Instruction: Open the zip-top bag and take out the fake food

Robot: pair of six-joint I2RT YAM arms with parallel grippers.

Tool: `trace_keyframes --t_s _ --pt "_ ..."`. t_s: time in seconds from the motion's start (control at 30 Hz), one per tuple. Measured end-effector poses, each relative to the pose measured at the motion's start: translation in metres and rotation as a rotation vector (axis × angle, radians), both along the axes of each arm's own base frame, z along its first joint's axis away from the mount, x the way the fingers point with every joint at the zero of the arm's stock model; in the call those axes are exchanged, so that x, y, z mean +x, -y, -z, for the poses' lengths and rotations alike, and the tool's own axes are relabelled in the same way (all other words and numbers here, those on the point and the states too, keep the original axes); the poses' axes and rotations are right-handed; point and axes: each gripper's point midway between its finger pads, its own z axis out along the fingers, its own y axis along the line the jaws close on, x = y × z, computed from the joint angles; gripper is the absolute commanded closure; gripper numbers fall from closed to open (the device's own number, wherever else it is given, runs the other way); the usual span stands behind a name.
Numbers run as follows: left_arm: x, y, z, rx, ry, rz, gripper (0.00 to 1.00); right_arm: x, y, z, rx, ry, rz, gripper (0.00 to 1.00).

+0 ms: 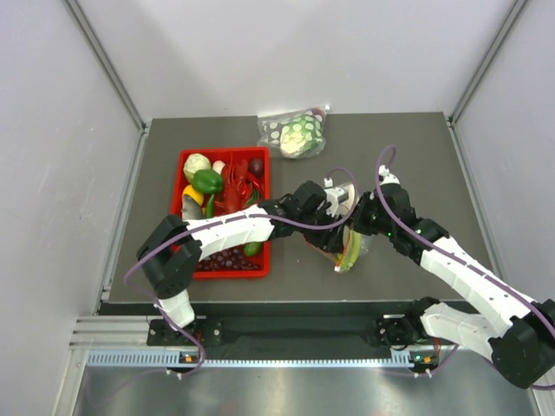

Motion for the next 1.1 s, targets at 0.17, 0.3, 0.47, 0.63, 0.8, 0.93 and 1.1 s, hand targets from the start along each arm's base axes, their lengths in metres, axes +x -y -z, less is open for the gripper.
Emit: trace_keyframes --t_s 0.17,0.3,0.47,0.63,0.8,0.93,1.1 --pt "-0.014 0.010 0.003 0.004 -0.008 0.037 0.36 0.000 0.000 0.000 0.001 -0.001 -0.001 1.00" --pt "-0.017 0.011 0.009 0.017 -0.028 0.045 0.37 0.000 0.002 0.001 -0.008 -0.003 0.007 1.00" --pt "-0.018 0.015 0.014 0.034 -0.047 0.056 0.47 -0.001 0.009 0.007 -0.032 -0.020 0.029 1.00" --pt "-0.022 0.017 0.023 0.048 -0.071 0.061 0.92 -0.002 0.009 0.009 -0.032 -0.029 0.031 1.00" --pt "-0.022 0.015 0.027 0.067 -0.073 0.052 1.00 -0.004 0.010 0.009 -0.028 -0.030 0.034 1.00" --pt "-0.013 0.005 0.028 0.103 -0.063 0.003 1.00 -0.006 0.013 0.005 -0.025 -0.014 0.041 0.98" --pt "0.014 -0.024 0.002 0.060 -0.042 -0.121 1.00 -0.011 0.023 0.001 -0.027 0.005 0.078 0.50"
